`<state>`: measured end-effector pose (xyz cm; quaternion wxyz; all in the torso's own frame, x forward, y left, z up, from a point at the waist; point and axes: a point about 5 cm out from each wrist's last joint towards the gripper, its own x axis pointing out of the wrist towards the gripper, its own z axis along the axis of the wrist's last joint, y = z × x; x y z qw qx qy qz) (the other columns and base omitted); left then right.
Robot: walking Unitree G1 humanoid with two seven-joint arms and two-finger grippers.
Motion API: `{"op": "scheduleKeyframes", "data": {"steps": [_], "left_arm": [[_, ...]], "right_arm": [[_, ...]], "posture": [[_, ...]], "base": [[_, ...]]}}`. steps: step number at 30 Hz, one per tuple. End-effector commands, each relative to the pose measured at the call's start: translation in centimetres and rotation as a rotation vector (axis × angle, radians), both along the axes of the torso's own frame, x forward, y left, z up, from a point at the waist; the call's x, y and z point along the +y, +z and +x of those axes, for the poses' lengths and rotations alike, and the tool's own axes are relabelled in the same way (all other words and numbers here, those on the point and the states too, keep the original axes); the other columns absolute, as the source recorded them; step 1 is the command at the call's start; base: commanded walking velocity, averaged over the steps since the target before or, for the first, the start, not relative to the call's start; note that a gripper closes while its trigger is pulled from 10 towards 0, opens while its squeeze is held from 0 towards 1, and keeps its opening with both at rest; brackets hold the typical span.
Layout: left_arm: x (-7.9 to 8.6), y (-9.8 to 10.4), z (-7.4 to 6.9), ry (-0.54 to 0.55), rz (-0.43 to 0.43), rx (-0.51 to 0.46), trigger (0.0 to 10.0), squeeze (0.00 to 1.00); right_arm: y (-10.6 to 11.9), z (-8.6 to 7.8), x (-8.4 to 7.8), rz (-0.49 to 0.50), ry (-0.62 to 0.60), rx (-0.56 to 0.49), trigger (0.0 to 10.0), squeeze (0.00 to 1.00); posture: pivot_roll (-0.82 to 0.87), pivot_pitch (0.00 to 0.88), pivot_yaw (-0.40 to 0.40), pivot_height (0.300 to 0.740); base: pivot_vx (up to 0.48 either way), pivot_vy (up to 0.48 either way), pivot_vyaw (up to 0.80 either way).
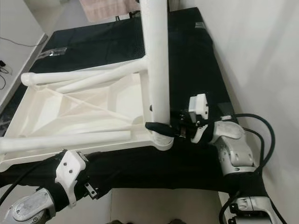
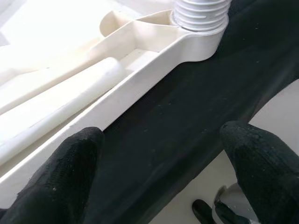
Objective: Building children table
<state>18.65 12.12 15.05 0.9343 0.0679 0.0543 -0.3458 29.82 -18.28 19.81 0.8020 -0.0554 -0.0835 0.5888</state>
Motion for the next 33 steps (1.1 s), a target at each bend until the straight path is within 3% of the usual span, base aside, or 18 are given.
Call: {"op": "scheduleKeyframes", "data": {"steps": [1, 12, 23, 28, 33], "left_arm": [[0.27, -0.31, -0.38, -0.008, 0.034, 0.021, 10.0, 0.0], [0.2, -0.26, -0.42, -0.02, 0.042, 0.021, 10.0, 0.0], [0.16, -0.26, -0.31, -0.022, 0.05, 0.017, 10.0, 0.0], [0.1, -0.33, -0.23, -0.021, 0.049, 0.016, 10.0, 0.0], [0.16, -0.32, -0.13, -0.015, 0.052, 0.008, 10.0, 0.0]], "right_arm": [[-2.99, -0.6, 1.45, -0.041, 0.05, 0.132, 10.0, 0.0], [-3.09, -1.26, 1.63, -0.046, 0.052, 0.13, 10.0, 0.0], [-2.7, -0.86, 2.08, -0.136, 0.052, 0.073, 10.0, 0.0], [-2.28, -0.34, 1.89, -0.183, 0.022, 0.041, 10.0, 0.0], [-2.67, -0.7, 2.04, -0.213, -0.145, 0.034, 10.0, 0.0]], "posture": [[0.06, 0.202, 0.14, 0.74], [0.06, 0.209, 0.143, 0.74], [0.05, 0.211, 0.143, 0.74], [0.05, 0.21, 0.135, 0.74], [0.04, 0.208, 0.12, 0.74]], "base": [[0.0, 0.0, 0.0], [0.0, 0.0, 0.0], [0.0, 0.0, 0.0], [0.0, 0.0, 0.0], [0.0, 0.0, 0.0]]}}
